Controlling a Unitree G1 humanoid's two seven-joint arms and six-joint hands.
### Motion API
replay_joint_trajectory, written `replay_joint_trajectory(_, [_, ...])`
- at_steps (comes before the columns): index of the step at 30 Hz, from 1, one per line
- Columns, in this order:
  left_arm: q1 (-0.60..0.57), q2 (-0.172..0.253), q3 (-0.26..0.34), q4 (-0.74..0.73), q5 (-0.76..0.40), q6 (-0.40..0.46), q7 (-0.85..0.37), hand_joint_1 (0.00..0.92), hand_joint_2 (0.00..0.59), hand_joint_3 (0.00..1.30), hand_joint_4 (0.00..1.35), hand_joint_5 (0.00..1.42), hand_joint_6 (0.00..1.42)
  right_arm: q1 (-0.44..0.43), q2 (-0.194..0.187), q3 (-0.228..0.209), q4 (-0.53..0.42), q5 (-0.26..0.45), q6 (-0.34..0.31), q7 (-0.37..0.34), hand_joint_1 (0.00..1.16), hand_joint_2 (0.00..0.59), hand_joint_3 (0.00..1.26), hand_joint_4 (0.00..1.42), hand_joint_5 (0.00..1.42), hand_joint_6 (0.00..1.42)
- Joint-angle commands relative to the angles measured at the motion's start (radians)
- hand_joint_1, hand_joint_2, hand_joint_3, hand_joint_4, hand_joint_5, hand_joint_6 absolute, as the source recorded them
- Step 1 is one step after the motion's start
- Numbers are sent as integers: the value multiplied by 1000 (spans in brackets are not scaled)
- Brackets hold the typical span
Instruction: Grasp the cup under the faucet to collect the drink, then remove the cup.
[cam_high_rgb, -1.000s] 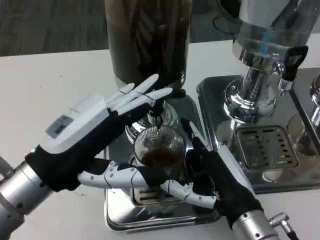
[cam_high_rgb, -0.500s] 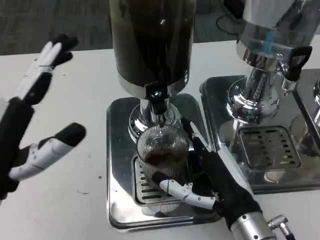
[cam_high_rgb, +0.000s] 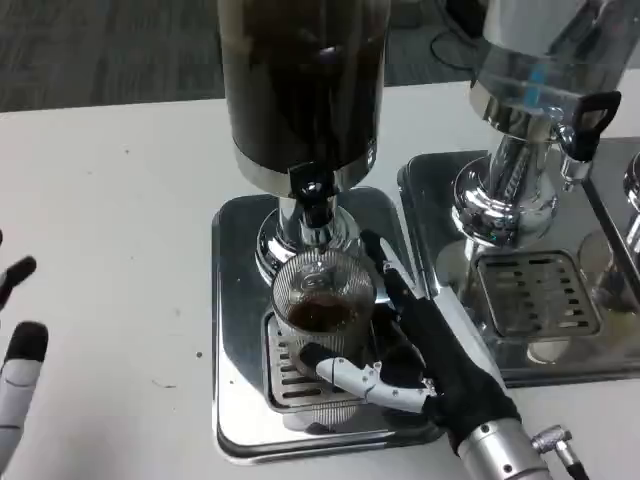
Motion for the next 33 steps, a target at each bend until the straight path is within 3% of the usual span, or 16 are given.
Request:
replay_joint_trajectory(1, [-1,2,2,108,14,-26,3,0,170,19,0,133,54,-2,14,9,17,11,12,15,771,158,0,0,0,231])
replay_joint_trajectory(8, [-15,4,-10,176,-13,-22,-20,0,176,28,0,140,56,-6,31,10,38,19,19,17,772,153,0,0,0,267])
replay_joint_trajectory(20, [-20,-1,-20,201,-66,-1,-56,0,180,64,0,144,58,-35,47,16,107,12,-36,-9,790,153,0,0,1,313])
replay_joint_trajectory(27, [-8,11,-18,196,-1,-33,-35,0,181,73,0,152,58,-35,48,19,125,-12,-57,-36,811,151,0,0,56,341])
replay_joint_trajectory(33, [-6,-2,-19,198,-39,-15,-47,0,182,85,0,158,69,-28,52,19,125,-16,-57,-60,828,153,0,25,141,395])
